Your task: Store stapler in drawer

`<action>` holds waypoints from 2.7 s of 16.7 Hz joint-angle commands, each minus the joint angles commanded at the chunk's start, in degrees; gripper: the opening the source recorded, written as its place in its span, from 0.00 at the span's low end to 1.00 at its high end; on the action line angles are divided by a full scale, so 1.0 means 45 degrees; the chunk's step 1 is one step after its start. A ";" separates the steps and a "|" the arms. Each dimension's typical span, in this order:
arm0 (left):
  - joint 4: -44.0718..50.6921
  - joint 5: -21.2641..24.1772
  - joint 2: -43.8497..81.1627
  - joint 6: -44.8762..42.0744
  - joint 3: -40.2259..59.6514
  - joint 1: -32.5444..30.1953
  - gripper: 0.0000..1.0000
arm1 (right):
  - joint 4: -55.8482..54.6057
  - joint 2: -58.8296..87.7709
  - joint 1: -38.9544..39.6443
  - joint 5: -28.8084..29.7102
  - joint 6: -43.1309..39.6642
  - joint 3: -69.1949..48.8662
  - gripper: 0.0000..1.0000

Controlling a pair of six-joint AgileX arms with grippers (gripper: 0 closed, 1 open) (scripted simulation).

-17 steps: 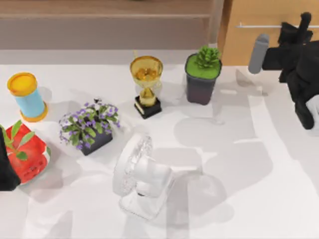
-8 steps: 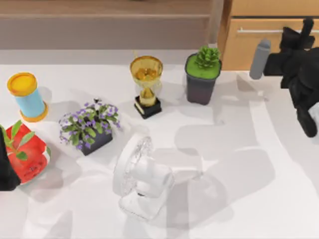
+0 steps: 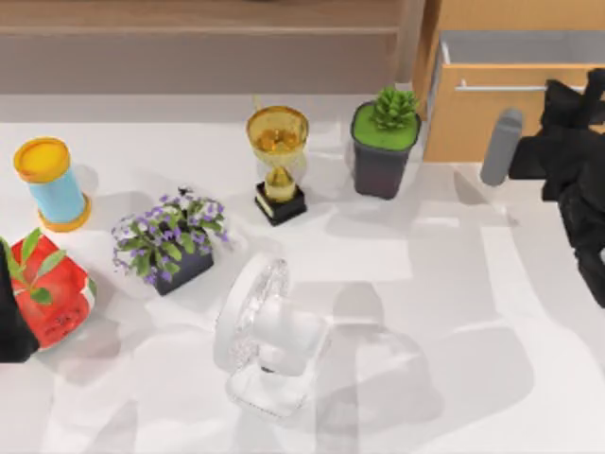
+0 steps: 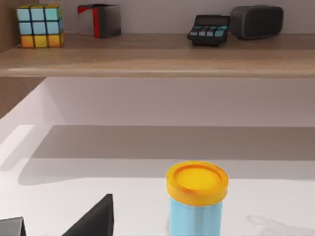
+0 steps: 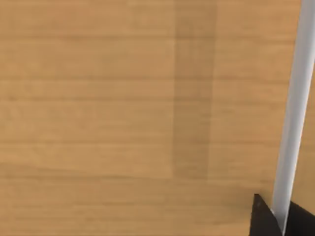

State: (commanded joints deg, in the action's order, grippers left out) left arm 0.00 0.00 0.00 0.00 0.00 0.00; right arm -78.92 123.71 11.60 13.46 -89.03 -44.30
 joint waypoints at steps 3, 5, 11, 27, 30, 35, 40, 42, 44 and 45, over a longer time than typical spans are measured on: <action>0.0000 0.0000 0.0000 0.0000 0.0000 0.0000 1.00 | 0.0025 0.0033 -0.0023 -0.0004 0.0010 -0.0011 0.00; 0.0000 0.0000 0.0000 0.0000 0.0000 0.0000 1.00 | -0.0252 -0.0161 0.0030 0.0122 0.0055 0.0472 0.00; 0.0000 0.0000 0.0000 0.0000 0.0000 0.0000 1.00 | -0.1840 -0.1158 0.0549 0.0568 0.0037 0.3103 0.00; 0.0000 0.0000 0.0000 0.0000 0.0000 0.0000 1.00 | -0.4227 -0.2064 0.1455 0.1515 0.0037 0.6389 0.00; 0.0000 0.0000 0.0000 0.0000 0.0000 0.0000 1.00 | -0.4227 -0.2064 0.1455 0.1515 0.0037 0.6389 0.00; 0.0000 0.0000 0.0000 0.0000 0.0000 0.0000 1.00 | -0.4227 -0.2064 0.1455 0.1515 0.0037 0.6389 0.38; 0.0000 0.0000 0.0000 0.0000 0.0000 0.0000 1.00 | -0.4227 -0.2064 0.1455 0.1515 0.0037 0.6389 0.75; 0.0000 0.0000 0.0000 0.0000 0.0000 0.0000 1.00 | -0.4227 -0.2064 0.1455 0.1515 0.0037 0.6389 0.90; 0.0000 0.0000 0.0000 0.0000 0.0000 0.0000 1.00 | -0.4227 -0.2064 0.1455 0.1515 0.0037 0.6389 1.00; 0.0000 0.0000 0.0000 0.0000 0.0000 0.0000 1.00 | -0.4227 -0.2064 0.1455 0.1515 0.0037 0.6389 1.00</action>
State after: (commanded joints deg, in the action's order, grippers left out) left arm 0.00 0.00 0.00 0.00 0.00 0.00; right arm -97.94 114.42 18.15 20.27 -88.86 -15.55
